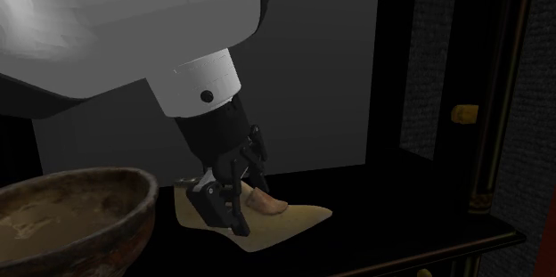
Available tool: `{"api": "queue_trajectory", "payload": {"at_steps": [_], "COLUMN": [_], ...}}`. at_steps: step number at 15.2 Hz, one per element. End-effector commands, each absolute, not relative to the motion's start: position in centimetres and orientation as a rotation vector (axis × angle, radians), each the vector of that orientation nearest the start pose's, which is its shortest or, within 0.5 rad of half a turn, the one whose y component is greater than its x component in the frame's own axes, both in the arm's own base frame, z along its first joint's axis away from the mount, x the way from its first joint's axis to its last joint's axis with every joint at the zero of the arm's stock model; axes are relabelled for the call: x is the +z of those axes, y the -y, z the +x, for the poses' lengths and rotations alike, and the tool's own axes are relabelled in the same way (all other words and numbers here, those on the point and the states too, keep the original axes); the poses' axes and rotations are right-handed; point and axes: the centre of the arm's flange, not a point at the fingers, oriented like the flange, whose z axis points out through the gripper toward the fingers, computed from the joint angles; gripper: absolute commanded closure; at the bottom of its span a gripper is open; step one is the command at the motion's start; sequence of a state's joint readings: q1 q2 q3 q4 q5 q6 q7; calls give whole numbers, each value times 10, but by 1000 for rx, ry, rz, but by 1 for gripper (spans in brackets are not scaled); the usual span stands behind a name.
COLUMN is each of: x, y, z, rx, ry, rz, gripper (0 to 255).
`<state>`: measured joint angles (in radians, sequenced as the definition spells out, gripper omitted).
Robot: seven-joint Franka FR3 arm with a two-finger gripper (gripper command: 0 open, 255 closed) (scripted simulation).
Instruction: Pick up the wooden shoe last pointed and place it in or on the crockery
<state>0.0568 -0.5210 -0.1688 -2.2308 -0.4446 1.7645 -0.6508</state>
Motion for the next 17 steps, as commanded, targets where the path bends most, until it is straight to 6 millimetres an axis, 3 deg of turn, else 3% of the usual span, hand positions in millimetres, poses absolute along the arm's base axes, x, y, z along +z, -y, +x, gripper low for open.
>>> {"api": "queue_trajectory", "payload": {"at_steps": [1, 4, 17], "x": [576, 576, 645], "y": [94, 94, 94], "z": [396, 396, 396], "rx": [144, 144, 144], "ry": [1088, 1088, 1088], "rz": [-3313, -3313, -3313], "gripper": [255, 255, 255]}}
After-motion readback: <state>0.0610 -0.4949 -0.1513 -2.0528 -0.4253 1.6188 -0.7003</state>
